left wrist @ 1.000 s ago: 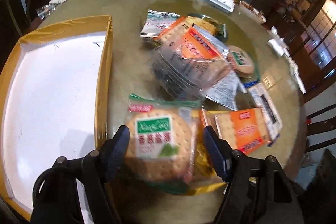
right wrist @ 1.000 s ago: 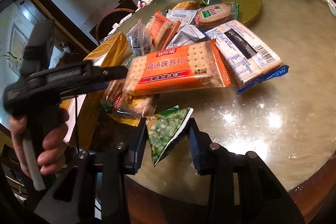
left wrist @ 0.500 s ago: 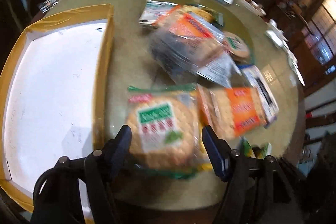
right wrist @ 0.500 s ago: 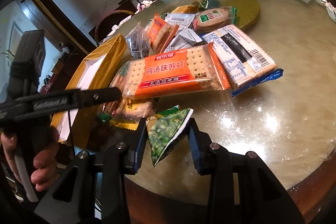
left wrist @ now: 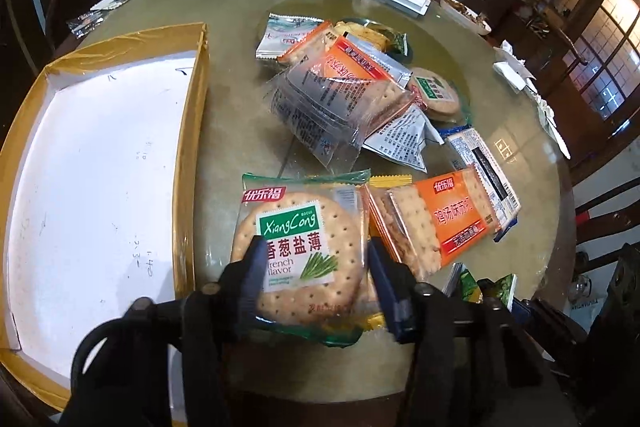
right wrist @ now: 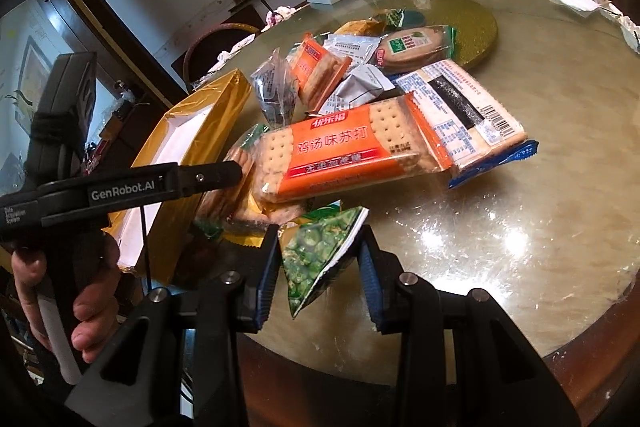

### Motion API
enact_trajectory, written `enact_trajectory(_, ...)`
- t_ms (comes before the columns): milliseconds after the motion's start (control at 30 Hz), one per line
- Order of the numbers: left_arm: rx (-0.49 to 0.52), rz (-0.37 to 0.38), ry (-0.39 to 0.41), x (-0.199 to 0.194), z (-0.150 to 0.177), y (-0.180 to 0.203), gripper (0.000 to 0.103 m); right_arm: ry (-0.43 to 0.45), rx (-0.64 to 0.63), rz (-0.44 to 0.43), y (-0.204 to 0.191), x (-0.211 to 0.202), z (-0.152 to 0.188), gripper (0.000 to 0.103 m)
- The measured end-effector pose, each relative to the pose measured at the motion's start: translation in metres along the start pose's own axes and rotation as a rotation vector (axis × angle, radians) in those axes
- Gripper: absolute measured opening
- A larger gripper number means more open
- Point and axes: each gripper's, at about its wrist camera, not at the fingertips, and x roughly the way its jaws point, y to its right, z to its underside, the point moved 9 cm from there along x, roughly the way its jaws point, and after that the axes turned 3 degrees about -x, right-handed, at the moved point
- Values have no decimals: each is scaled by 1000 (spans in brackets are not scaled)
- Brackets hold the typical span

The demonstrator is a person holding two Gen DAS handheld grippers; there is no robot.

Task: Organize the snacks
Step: 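Grasp the round XiangCong cracker pack with left tool while right tool grasps green pea bag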

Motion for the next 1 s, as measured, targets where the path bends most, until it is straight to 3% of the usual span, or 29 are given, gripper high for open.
enact_trajectory(33,-24,-1,-13,3,-2,-4,72,1,-2,1,0,0,0,39)
enact_trajectory(100,-48,9,-21,8,-6,-7,77,-3,-1,0,-1,0,0,39)
enact_trajectory(300,3,-1,-61,20,-10,-5,80,-1,-10,-7,-6,-2,-1,39)
enact_trajectory(433,26,-11,-90,21,-6,-4,80,-4,0,-10,-3,-1,-1,39)
enact_trajectory(633,19,60,-109,12,22,12,80,-6,3,-16,-1,-2,0,39)
enact_trajectory(833,-39,23,-76,15,12,6,80,-9,15,-22,0,-2,-2,39)
enact_trajectory(1000,-19,-19,-23,13,14,5,74,3,3,-20,0,-4,-4,39)
